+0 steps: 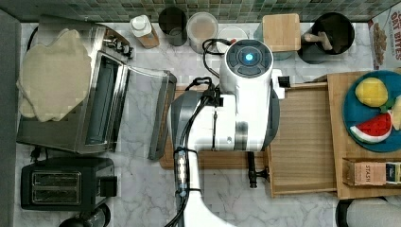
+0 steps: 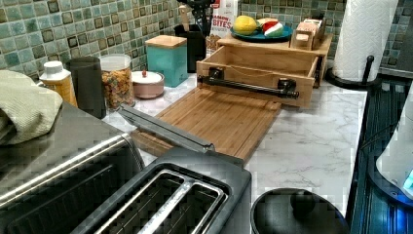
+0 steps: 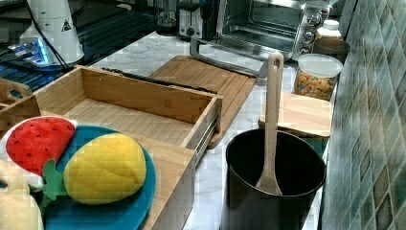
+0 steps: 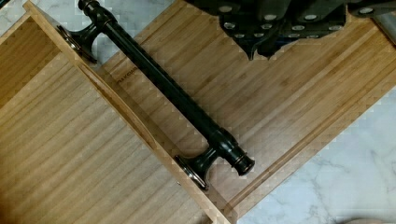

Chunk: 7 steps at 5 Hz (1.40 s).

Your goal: Close the drawer.

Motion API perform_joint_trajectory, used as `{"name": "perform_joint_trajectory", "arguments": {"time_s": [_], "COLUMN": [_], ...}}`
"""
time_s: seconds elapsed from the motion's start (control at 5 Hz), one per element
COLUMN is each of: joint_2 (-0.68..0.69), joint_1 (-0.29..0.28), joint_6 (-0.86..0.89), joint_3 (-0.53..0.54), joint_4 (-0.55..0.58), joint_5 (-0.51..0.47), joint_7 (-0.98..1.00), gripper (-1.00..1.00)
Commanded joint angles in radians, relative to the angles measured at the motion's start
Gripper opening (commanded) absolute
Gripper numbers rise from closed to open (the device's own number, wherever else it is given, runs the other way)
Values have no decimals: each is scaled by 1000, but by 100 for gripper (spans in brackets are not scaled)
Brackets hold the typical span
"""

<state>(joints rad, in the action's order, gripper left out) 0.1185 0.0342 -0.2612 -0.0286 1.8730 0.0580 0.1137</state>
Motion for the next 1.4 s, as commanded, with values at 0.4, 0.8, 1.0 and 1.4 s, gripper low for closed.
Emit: {"name": "perform_joint_trajectory", "arguments": {"time_s": [0.4,0.8,1.0,1.4], "joint_2": [0,0,0,-23], "joint_1": [-1,-3,-3,13], "joint_6": [0,0,0,-130], "joint_3": [-2,-3,-4,0], "joint_4": [7,7,7,108], "joint_5": [0,0,0,23], "joint_7": [0,0,0,269], "gripper": [-100,-100,-100,-100]}}
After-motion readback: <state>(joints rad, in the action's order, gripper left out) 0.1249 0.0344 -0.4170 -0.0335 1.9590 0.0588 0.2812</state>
